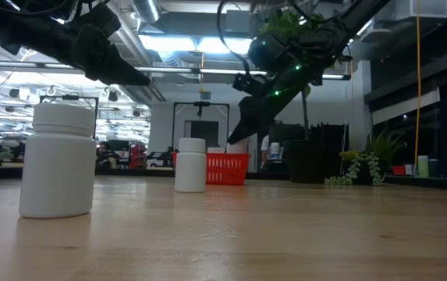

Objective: Pick and place pill bottles into a basket
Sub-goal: Put the white pill bottle into the red bin

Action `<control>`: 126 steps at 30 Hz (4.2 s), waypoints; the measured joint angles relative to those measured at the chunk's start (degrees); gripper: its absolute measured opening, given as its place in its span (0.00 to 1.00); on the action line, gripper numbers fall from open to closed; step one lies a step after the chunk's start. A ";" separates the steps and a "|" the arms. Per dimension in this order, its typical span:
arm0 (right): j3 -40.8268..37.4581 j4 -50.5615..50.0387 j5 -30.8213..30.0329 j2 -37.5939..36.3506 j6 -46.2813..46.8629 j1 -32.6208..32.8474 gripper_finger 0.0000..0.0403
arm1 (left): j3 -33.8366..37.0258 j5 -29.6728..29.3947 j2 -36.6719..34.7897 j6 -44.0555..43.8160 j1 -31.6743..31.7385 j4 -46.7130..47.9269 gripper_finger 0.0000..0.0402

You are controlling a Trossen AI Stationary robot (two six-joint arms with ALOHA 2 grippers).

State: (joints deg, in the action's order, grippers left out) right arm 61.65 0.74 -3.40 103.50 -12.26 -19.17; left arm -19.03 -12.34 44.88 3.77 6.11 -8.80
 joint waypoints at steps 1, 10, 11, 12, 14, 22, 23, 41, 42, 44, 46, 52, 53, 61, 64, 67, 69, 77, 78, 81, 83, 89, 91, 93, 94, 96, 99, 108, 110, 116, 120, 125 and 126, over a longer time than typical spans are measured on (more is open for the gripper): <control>-0.05 -0.09 0.00 0.16 -0.01 -0.24 0.37 | 0.00 0.00 0.00 0.00 0.00 0.02 0.01; -0.04 1.80 -0.04 2.96 -0.12 -1.36 0.37 | 0.00 0.00 0.00 0.00 -0.02 0.02 0.01; -0.04 1.70 -0.04 3.09 -0.19 -1.36 0.37 | 0.00 0.00 0.00 0.00 0.00 0.02 0.01; -0.04 1.75 -0.04 3.26 -0.26 -1.36 0.37 | 0.00 -0.02 0.00 0.00 0.00 -0.02 0.01; -0.04 1.72 -0.04 3.32 -0.32 -1.36 0.37 | 0.00 0.00 0.00 0.00 0.00 0.02 0.00; -0.04 2.87 -4.07 3.32 -0.30 -1.36 0.49 | 0.00 -0.02 0.00 0.00 0.00 0.00 0.02; -0.04 2.88 -4.43 3.32 -0.35 -1.36 0.50 | 0.00 -0.01 0.00 0.02 -0.01 0.00 0.02; -0.04 4.81 -4.66 3.32 -2.90 -1.36 0.44 | 0.00 0.00 0.00 0.00 0.00 0.00 0.02; -0.04 4.87 -4.68 3.32 -3.15 -1.34 0.44 | 0.00 0.00 0.00 0.00 -0.02 0.00 0.02; -0.04 5.00 -4.67 3.32 -3.36 -1.36 0.44 | 0.00 0.00 0.00 0.00 -0.01 0.00 0.02; -0.04 5.06 -4.66 3.32 -3.44 -1.36 0.44 | 0.00 0.00 0.00 0.00 0.00 0.01 0.01; -0.04 5.02 -4.66 3.32 -3.44 -1.36 0.44 | 0.00 0.04 0.00 -0.04 -0.02 0.00 0.00; -0.04 5.03 -4.66 3.32 -3.44 -1.36 0.44 | 0.00 0.26 0.00 -0.07 0.00 0.00 0.00; -0.04 5.02 -4.61 3.30 -3.22 -1.82 0.44 | 0.00 3.00 0.00 -0.17 0.00 0.02 0.02; -0.04 5.02 -4.63 3.30 -3.23 -1.93 0.44 | 0.00 3.04 0.00 -0.17 0.00 0.02 0.02; -0.04 5.02 -4.89 3.30 -3.25 -2.00 0.44 | 0.00 3.04 0.00 -0.17 -0.01 0.02 0.01; -0.04 5.02 -5.26 3.28 -3.27 -2.02 0.44 | 0.00 3.04 0.00 -0.17 0.00 0.02 0.01; -0.04 5.04 -5.32 3.28 -3.25 -2.04 0.51 | 0.00 3.04 0.00 -0.17 -0.02 0.02 0.01; -0.04 5.04 -5.33 3.28 -3.24 -2.04 0.53 | 0.00 3.06 0.00 -0.17 -0.02 0.02 0.02; -0.04 5.16 -5.60 3.26 -3.20 -2.04 0.57 | 0.00 3.04 0.00 -0.17 0.00 0.02 0.02; -0.04 5.81 -6.03 3.26 -3.22 -2.03 0.59 | 0.00 3.05 0.00 -0.17 -0.01 0.02 0.03; -0.04 8.46 -8.66 3.23 -3.44 -2.02 0.59 | 0.00 3.06 0.00 -0.13 0.00 0.02 0.01; -0.04 8.59 -9.09 3.23 -3.44 -2.04 0.59 | 0.00 3.06 0.00 -0.04 -0.02 0.02 0.01; 0.34 8.04 -9.18 3.23 -3.42 -2.03 0.59 | 0.00 3.06 0.00 -0.05 -0.02 0.02 0.00; 0.74 7.71 -9.20 3.23 -3.37 -1.95 0.59 | 0.00 3.06 0.00 -0.03 -0.02 0.03 0.00; 1.96 7.03 -9.26 3.23 -3.42 -1.46 0.59 | 0.00 3.06 0.00 -0.02 -0.02 0.04 0.01; 4.49 4.63 -9.27 3.23 -4.35 0.14 0.56 | 0.00 3.06 0.00 0.00 -0.02 0.02 0.02; 7.26 0.01 -9.04 0.38 -7.77 7.57 0.32 | 0.00 3.04 0.00 0.02 -0.02 0.02 0.06; 6.21 0.26 -8.96 -1.33 -7.74 9.17 0.24 | 0.00 2.85 0.00 0.02 -0.02 0.03 0.07; -4.35 10.23 -9.07 -7.46 -3.17 13.62 0.02 | 0.00 1.14 0.00 0.07 -0.05 0.23 0.12; -15.04 25.58 -9.01 -12.37 -3.40 16.41 0.05 | 0.00 3.98 0.00 1.22 -0.52 0.42 0.20; -23.33 40.96 -9.16 -19.26 -6.11 18.11 0.08 | 0.00 11.70 -0.01 3.03 -3.26 -0.29 0.33; -24.44 41.64 -9.27 -20.69 -5.75 18.35 0.08 | 0.00 12.70 -0.29 2.49 -4.31 -0.44 0.35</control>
State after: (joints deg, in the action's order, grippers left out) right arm 37.21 42.38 -12.67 82.81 -18.01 -0.82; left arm -19.03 0.37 44.59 6.26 1.80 -9.24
